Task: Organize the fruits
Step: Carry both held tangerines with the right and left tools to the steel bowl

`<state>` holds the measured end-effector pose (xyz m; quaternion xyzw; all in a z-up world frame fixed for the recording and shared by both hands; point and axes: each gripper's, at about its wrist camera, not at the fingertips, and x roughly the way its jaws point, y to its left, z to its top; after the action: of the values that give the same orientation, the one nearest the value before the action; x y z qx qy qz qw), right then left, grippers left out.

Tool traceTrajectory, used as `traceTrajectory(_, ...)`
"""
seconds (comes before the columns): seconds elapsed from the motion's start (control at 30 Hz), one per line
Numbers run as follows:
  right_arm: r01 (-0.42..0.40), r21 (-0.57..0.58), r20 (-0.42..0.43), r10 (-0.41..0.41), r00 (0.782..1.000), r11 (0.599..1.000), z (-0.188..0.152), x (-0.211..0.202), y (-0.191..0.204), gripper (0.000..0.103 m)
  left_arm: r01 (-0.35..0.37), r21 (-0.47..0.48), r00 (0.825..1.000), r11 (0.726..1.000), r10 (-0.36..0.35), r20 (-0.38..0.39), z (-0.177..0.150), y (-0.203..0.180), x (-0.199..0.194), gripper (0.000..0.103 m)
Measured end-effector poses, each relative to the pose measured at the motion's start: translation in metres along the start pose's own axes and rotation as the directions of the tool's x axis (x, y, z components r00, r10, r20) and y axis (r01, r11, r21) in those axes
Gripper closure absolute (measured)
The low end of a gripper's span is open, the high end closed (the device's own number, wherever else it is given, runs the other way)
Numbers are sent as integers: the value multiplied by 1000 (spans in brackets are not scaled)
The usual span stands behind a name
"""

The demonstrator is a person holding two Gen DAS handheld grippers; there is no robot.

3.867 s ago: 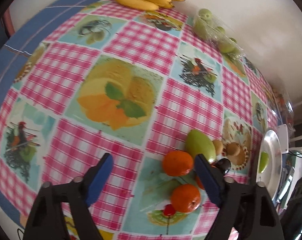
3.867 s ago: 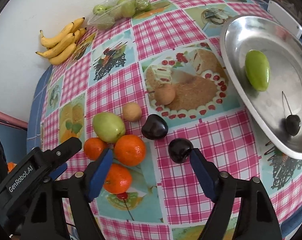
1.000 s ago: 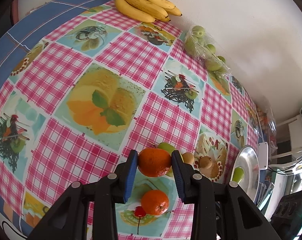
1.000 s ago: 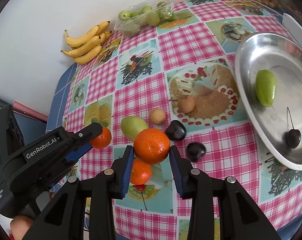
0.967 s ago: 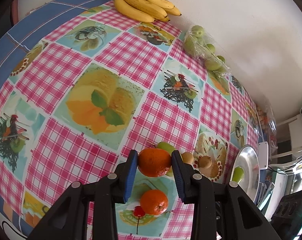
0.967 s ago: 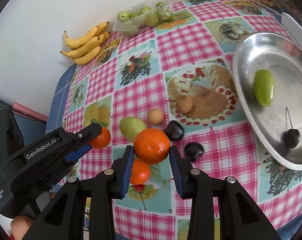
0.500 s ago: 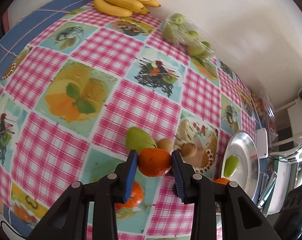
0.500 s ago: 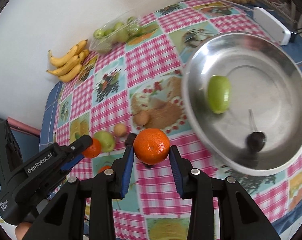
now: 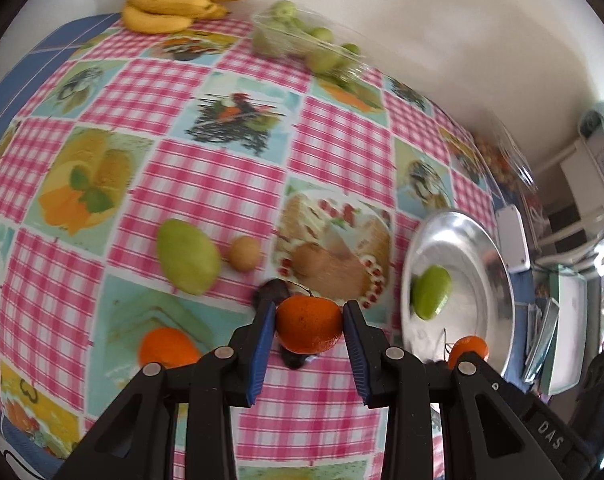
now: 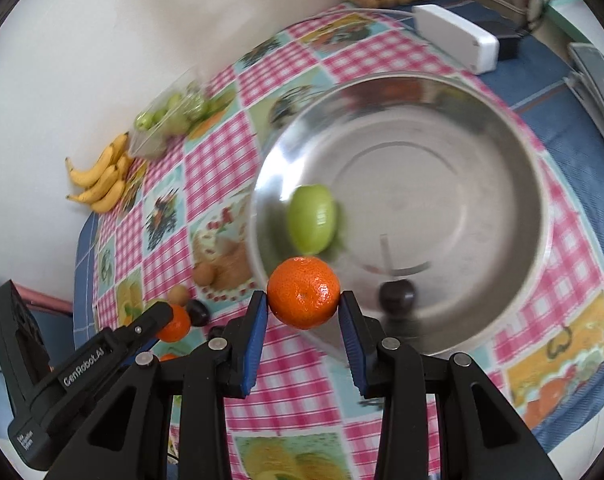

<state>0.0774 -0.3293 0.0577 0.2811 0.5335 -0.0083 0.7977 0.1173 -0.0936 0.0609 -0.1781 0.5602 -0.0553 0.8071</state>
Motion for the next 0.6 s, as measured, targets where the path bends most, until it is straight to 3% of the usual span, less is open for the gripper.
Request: traceTrajectory(0.6, 27, 105, 30, -30, 999, 994, 5, -15, -46, 65, 39, 228, 999, 973, -36, -16, -23, -80, 16, 66)
